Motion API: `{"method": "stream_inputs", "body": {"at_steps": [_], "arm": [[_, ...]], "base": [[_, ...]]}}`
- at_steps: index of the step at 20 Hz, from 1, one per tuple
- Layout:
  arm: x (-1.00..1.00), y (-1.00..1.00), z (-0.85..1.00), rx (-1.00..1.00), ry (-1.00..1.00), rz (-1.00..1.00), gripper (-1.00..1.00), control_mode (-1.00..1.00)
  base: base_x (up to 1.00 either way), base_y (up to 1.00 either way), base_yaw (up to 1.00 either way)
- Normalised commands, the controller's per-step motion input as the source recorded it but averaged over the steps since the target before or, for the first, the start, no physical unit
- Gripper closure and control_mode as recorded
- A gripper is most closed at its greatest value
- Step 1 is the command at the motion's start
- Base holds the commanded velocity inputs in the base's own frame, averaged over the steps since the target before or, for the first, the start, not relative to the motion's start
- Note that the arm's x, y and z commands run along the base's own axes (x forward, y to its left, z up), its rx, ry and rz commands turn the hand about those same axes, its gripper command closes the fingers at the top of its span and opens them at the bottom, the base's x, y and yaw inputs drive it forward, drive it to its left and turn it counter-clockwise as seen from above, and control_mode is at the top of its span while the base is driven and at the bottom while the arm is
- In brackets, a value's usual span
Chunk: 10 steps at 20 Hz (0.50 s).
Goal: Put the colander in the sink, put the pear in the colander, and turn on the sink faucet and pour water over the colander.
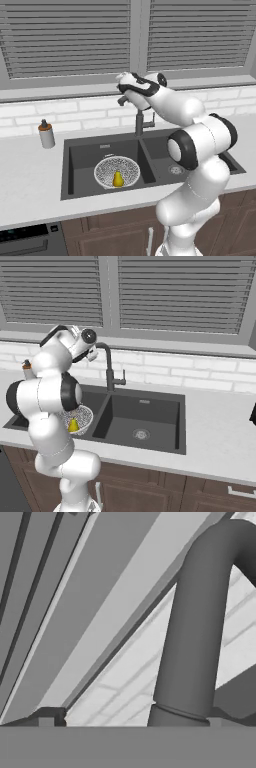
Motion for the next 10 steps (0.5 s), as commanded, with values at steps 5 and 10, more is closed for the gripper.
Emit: {"method": "stream_inputs", "body": {"at_steps": [5, 10], "arm": [[-0.15, 0.02, -0.02, 0.04, 0.00, -0.14, -1.00, -1.00], [-0.48, -0.23, 0.00, 0.02, 0.05, -0.10, -1.00, -1.00]], "base": [[0.00, 0.00, 0.00], [0.00, 0.00, 0.00]]}}
